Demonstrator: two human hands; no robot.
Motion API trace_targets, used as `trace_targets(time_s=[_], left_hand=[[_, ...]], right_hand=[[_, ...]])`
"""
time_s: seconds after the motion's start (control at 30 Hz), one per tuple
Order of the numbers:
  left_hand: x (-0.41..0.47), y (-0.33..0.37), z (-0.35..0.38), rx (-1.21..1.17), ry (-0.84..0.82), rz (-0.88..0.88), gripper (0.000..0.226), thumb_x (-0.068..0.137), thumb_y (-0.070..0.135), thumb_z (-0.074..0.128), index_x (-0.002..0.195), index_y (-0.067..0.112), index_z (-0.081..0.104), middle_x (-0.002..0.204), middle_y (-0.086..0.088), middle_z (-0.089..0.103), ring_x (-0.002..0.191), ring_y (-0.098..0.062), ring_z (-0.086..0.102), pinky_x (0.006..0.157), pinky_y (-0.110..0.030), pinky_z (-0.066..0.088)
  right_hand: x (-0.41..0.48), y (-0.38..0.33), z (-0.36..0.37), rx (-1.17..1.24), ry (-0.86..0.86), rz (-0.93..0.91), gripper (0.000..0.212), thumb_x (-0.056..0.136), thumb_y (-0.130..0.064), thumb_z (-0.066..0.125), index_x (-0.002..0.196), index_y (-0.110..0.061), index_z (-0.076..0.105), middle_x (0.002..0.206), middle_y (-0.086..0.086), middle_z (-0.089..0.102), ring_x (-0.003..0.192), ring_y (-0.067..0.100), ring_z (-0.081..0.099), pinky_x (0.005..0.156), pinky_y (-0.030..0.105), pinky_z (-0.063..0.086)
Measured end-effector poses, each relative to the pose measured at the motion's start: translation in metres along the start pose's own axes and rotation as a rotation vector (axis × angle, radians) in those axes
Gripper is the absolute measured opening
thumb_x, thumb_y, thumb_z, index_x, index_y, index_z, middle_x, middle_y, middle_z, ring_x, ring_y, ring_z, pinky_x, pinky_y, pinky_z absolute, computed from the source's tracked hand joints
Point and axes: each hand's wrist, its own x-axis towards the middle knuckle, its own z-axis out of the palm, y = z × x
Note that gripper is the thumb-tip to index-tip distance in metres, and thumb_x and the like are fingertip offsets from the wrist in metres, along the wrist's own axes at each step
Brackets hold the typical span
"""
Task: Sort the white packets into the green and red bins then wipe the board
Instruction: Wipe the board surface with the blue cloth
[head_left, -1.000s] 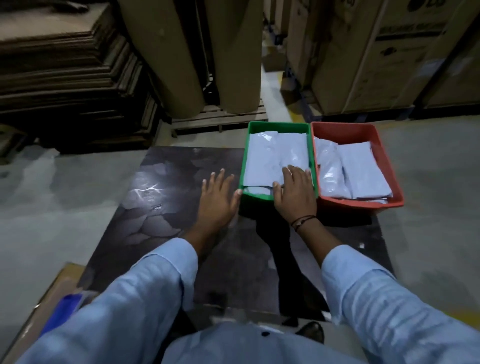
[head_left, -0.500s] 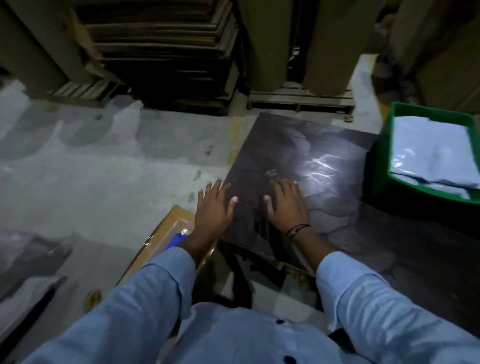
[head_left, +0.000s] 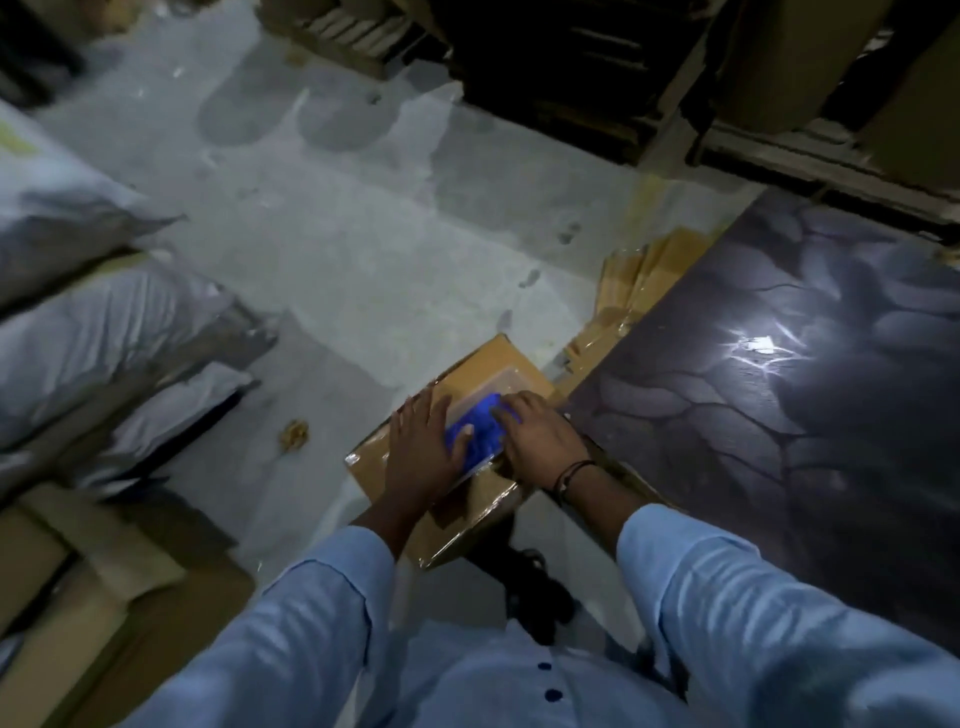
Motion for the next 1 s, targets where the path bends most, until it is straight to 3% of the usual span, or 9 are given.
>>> trace_targets(time_s=[0.07,0.23,0.37,0.53,0.7,0.87,1.0], left_hand=[[-0.007,-0.017,0.008,0.04,-0.06,-0.013,0.081,0.094,0.076,0.026,0.153,0.022,0.035,0.162,-0.011,0.033,0.148,-0.038,0.03,0.12,-0.056,0.025],[-0.015,-0.037,0.02,0.035,-0.167,-0.074,0.101,0.086,0.086,0.031,0.163,0.024,0.012,0.171,-0.011,0.009,0.157,-0.035,0.008,0.126,-0.056,0.01],[-0.012,-0.042,0.029,0.029,-0.244,-0.077,0.109,0.082,0.088,0.03,0.163,0.024,-0.004,0.171,-0.011,-0.008,0.157,-0.035,-0.005,0.126,-0.056,0.0],[-0.013,-0.043,0.037,0.029,-0.268,-0.085,0.111,0.082,0.088,0.032,0.162,0.024,-0.011,0.171,-0.01,-0.013,0.157,-0.033,-0.013,0.126,-0.054,-0.007],[-0.017,-0.049,0.042,0.021,-0.249,-0.07,0.114,0.081,0.091,0.034,0.163,0.022,-0.008,0.171,-0.011,-0.009,0.158,-0.034,-0.008,0.126,-0.054,-0.007],[-0.019,-0.048,0.034,0.011,-0.217,-0.081,0.111,0.085,0.086,0.041,0.164,0.021,-0.002,0.171,-0.011,-0.006,0.158,-0.033,-0.006,0.126,-0.054,-0.003],[-0.021,-0.049,0.026,-0.008,-0.178,-0.078,0.11,0.085,0.086,0.042,0.164,0.021,-0.001,0.172,-0.009,-0.004,0.158,-0.031,-0.004,0.126,-0.054,-0.001]], right_hand=[[0.018,-0.006,0.013,-0.029,-0.099,-0.058,0.057,0.068,-0.025,0.083,0.122,-0.012,0.069,0.123,0.018,0.065,0.114,0.039,0.06,0.099,0.043,0.05],[0.06,-0.019,0.03,-0.134,-0.373,-0.151,0.034,0.094,-0.021,0.055,0.126,-0.022,0.065,0.13,0.006,0.061,0.121,0.03,0.05,0.099,0.042,0.046],[0.076,-0.025,0.038,-0.235,-0.549,-0.131,0.031,0.092,-0.013,0.057,0.12,-0.02,0.067,0.125,0.008,0.063,0.12,0.029,0.052,0.1,0.043,0.048],[0.089,-0.017,0.048,-0.173,-0.651,-0.142,0.031,0.093,-0.036,0.062,0.121,-0.021,0.067,0.127,0.007,0.063,0.124,0.029,0.048,0.105,0.044,0.045],[0.088,-0.014,0.052,-0.216,-0.63,-0.183,0.033,0.093,-0.037,0.063,0.124,-0.026,0.068,0.137,0.007,0.054,0.132,0.031,0.041,0.109,0.044,0.04],[0.082,-0.017,0.055,-0.324,-0.549,-0.223,0.026,0.097,-0.026,0.054,0.118,-0.023,0.07,0.14,0.014,0.046,0.132,0.036,0.036,0.106,0.048,0.04],[0.081,-0.019,0.05,-0.359,-0.461,-0.288,0.034,0.101,-0.028,0.047,0.127,-0.016,0.063,0.143,0.016,0.041,0.132,0.037,0.035,0.106,0.051,0.036]])
